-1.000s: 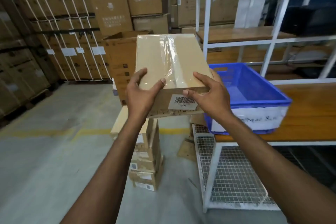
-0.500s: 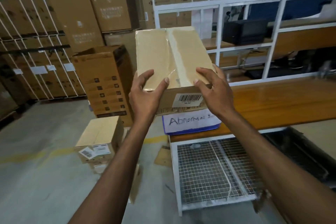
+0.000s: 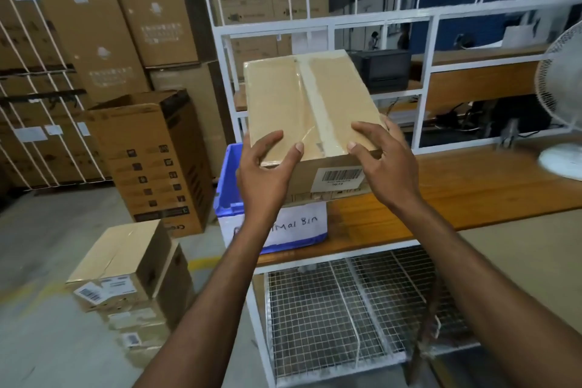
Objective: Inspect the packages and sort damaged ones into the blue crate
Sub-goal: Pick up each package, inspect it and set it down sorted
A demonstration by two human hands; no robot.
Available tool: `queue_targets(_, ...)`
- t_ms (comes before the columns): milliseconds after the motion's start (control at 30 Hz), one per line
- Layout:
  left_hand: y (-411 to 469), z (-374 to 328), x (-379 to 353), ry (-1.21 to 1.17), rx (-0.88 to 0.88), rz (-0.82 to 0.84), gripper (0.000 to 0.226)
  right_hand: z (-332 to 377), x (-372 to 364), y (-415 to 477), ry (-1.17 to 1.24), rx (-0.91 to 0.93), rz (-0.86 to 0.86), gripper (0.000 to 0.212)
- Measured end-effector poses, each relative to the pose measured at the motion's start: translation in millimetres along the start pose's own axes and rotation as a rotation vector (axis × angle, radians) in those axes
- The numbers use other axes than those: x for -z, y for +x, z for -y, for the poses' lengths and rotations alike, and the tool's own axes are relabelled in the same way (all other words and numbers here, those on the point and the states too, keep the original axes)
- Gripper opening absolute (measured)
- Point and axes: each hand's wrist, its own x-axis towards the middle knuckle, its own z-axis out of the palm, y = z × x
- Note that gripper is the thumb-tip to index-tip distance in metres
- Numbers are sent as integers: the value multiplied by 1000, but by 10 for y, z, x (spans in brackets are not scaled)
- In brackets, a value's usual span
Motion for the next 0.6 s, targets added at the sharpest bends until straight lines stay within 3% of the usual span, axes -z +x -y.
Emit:
queue_targets(233,187,152,-685,-26,8,113,33,-539,201,272,-26,-63,-71,47)
queue_targets(600,213,645,-1679,25,119,152,39,-1509,346,619,-61,-145,-40,45)
